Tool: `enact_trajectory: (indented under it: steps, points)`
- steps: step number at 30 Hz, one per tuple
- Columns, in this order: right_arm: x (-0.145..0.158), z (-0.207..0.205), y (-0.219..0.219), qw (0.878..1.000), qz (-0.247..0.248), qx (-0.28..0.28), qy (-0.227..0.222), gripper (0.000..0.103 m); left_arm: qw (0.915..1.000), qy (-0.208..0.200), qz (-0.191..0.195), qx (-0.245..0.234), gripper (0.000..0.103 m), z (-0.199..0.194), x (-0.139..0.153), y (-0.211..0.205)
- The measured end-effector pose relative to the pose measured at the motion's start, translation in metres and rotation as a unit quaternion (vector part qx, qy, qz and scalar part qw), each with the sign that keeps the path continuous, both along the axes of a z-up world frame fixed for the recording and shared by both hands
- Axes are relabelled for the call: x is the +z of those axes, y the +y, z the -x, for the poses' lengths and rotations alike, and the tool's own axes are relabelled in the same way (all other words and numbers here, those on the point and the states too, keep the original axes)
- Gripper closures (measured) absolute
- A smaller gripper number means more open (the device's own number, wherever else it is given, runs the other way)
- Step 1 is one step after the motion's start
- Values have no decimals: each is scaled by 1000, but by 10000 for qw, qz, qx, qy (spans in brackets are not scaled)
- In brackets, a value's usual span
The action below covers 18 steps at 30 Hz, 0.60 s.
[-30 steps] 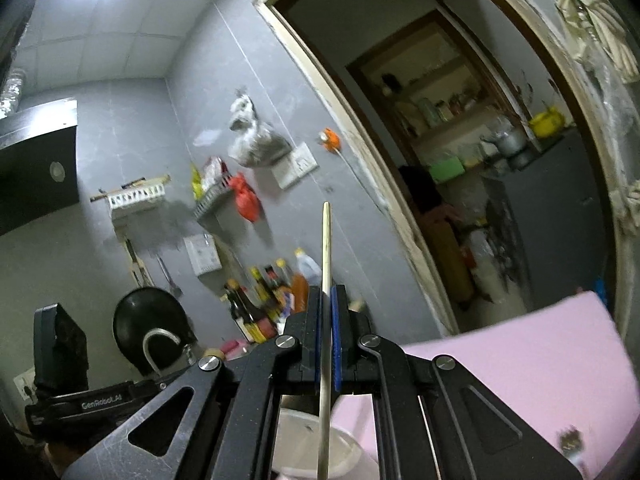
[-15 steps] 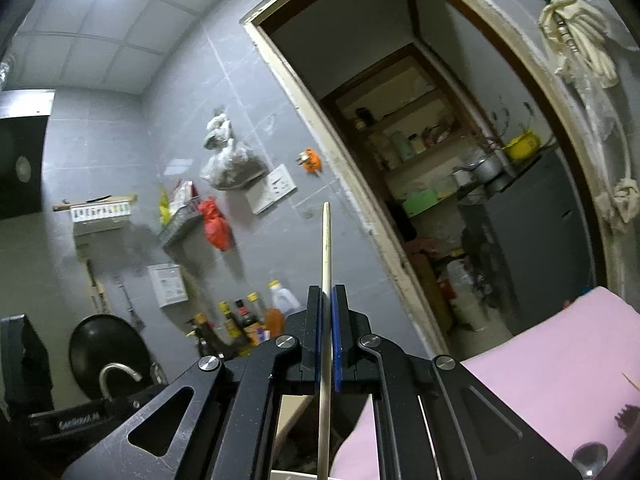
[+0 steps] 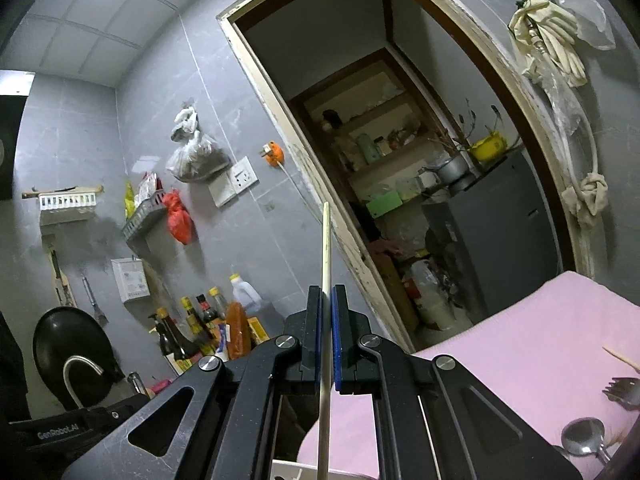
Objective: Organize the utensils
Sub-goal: 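Lift the tongs and chopstick and carry them over the utensil holder, then open both grippers to drop the tongs and chopstick into the holder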
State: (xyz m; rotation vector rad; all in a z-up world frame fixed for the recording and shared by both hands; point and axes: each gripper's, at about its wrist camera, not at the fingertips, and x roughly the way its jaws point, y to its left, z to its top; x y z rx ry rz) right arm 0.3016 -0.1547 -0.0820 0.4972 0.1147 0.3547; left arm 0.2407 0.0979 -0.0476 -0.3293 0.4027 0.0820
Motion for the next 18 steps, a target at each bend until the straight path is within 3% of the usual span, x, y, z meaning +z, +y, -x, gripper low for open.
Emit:
enact_trajectory:
  steps: [5, 18]
  points:
    - [-6, 1, 0, 9999, 117, 13, 21, 99, 9999, 18, -147, -11, 91, 0, -4, -4]
    - [-12, 9, -4, 9983, 437, 274, 256, 98, 9994, 304, -69, -151, 91, 2, -7, -4]
